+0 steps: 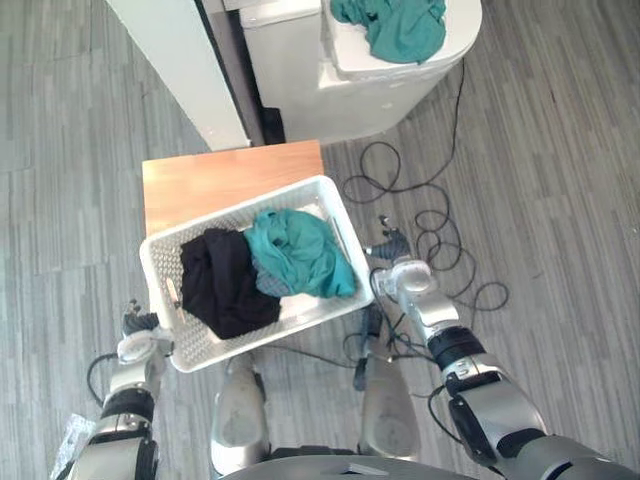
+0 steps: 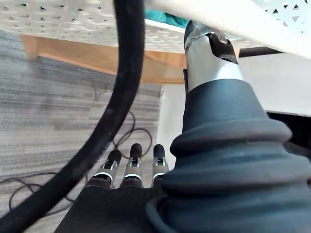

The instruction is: Pick up the laundry basket with both hands and put the clothes into the washing machine.

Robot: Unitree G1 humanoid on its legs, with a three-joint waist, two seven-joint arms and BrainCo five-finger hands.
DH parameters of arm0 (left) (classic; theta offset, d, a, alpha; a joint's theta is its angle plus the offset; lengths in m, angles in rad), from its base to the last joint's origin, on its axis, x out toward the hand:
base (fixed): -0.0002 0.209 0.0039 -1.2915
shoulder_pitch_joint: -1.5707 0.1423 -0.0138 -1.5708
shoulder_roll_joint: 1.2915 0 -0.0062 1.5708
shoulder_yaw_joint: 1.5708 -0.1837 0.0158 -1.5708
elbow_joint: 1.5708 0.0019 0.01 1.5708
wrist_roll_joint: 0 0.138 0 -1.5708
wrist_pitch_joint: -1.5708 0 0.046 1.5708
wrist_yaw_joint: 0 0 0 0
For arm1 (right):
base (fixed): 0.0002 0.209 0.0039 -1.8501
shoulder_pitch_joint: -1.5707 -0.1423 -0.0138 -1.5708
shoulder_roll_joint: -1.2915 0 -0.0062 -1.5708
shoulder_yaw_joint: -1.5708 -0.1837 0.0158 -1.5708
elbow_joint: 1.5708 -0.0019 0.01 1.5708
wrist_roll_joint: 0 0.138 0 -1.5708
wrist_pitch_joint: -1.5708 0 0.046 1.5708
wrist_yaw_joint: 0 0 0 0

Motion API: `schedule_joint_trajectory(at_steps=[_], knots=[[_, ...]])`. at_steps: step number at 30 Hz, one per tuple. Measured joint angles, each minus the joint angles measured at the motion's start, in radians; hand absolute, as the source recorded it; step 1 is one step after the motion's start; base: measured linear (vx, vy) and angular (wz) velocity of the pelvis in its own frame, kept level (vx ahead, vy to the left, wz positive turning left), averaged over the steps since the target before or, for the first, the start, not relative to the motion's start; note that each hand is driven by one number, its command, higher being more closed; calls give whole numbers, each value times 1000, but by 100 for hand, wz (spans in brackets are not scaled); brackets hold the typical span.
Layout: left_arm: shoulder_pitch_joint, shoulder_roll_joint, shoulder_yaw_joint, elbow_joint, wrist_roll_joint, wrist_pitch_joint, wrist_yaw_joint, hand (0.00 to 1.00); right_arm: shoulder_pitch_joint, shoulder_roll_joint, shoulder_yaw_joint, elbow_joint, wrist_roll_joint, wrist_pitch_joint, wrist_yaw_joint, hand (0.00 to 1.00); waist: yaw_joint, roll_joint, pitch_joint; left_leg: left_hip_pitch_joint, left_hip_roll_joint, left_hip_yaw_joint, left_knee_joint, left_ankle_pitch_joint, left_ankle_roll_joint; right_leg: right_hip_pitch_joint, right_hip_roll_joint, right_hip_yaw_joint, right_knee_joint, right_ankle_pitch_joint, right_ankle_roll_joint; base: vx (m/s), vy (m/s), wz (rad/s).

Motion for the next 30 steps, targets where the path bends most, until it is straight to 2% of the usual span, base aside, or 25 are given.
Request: schedule_joint_trajectory(at_steps=[12,16,18,21,25,30], knots=[[47,-9,121,-63,-44,1,28,0,61,75,-39,-41,22,-6,-5,0,7,-1,-15,-9,-1,-13,-1,7,-2,-16,-4,-5,34,-16,0,5,0,3],[-7,65,127,-103,-60,1,45,0,94,82,-56,-78,80,-7,-18,0,9,-6,-47,-7,-2,-8,-2,9,-3,-34,-7,3,63,-29,-1,1,-3,-2],[-63,129,131,-132,-60,0,47,0,94,87,-56,-78,98,-7,-20,0,10,-9,-49,-6,-2,0,-2,13,-6,-48,-8,17,81,-33,-1,-12,-7,-10],[-122,170,131,-148,-59,-10,47,0,96,102,-55,-82,109,-7,-20,0,3,-10,-50,-5,-3,5,-4,17,-5,-53,-8,21,84,-33,-2,-15,-7,-5],[-183,176,120,-182,-59,-22,47,0,107,105,-50,-111,128,-7,-18,0,-5,-10,-50,10,-3,19,-15,19,-5,-54,-5,33,87,-33,-2,-3,-2,-7],[-186,175,119,-180,-59,-22,47,0,124,106,-34,-160,138,-28,-16,0,-6,-10,-50,10,-3,21,-16,19,-4,-56,-4,41,87,-33,-2,20,-1,-1]])
